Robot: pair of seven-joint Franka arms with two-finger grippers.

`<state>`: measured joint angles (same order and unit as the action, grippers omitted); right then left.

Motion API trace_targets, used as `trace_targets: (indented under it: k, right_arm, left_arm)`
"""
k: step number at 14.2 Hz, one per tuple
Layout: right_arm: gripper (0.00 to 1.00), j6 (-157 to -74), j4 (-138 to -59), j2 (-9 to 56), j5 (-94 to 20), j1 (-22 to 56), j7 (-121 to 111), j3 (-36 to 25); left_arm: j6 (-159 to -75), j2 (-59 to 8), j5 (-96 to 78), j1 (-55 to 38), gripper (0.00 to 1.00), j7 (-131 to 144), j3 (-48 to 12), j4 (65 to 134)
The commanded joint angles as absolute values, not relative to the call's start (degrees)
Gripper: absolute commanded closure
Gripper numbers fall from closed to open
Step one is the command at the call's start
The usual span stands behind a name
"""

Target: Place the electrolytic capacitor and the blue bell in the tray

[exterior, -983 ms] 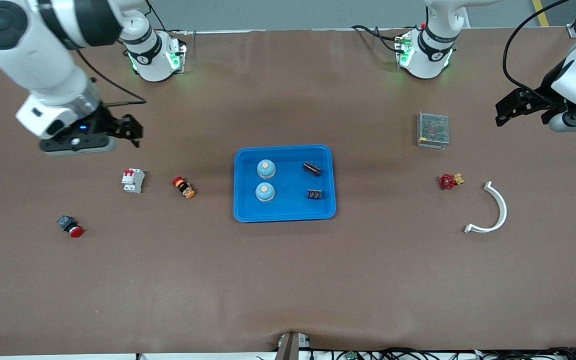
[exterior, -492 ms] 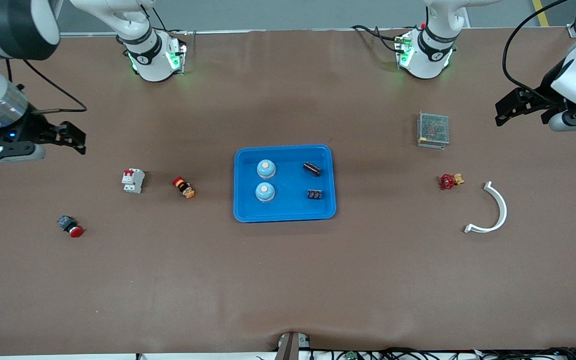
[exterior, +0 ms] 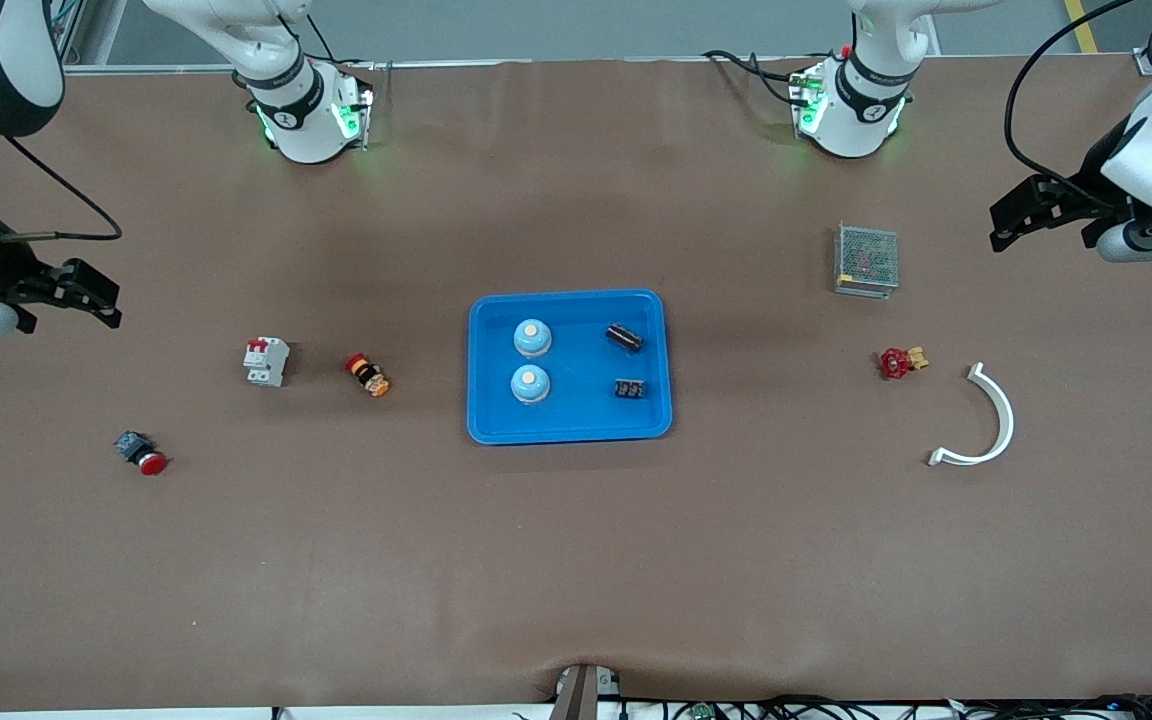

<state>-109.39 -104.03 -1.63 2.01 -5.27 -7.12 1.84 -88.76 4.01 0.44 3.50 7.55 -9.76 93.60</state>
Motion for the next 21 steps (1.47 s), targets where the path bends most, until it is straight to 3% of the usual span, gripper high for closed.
trace_targets:
  k: [1,9,15,21]
  right_arm:
    - [0.0,-106.62,-96.26,1.93,1.23,-6.33,-7.12,2.9]
    - [0.0,-101.61,-91.33,2.02,1.76,-7.91,-6.94,2.9]
    - [0.0,-95.63,-92.11,-0.79,1.06,-6.68,-3.97,3.78]
    - [0.0,-96.15,-95.36,-3.08,1.05,-5.45,-0.18,3.78]
  left_arm:
    - [-88.59,4.83,-0.53,3.78,0.0,5.98,-9.93,93.69]
    - [-87.28,4.92,-0.44,3.87,0.0,6.06,-9.84,93.69]
    - [-87.19,4.92,-0.26,3.96,0.0,6.06,-9.84,93.6]
    - [-86.75,4.92,-0.18,3.95,0.0,5.27,-9.84,93.25]
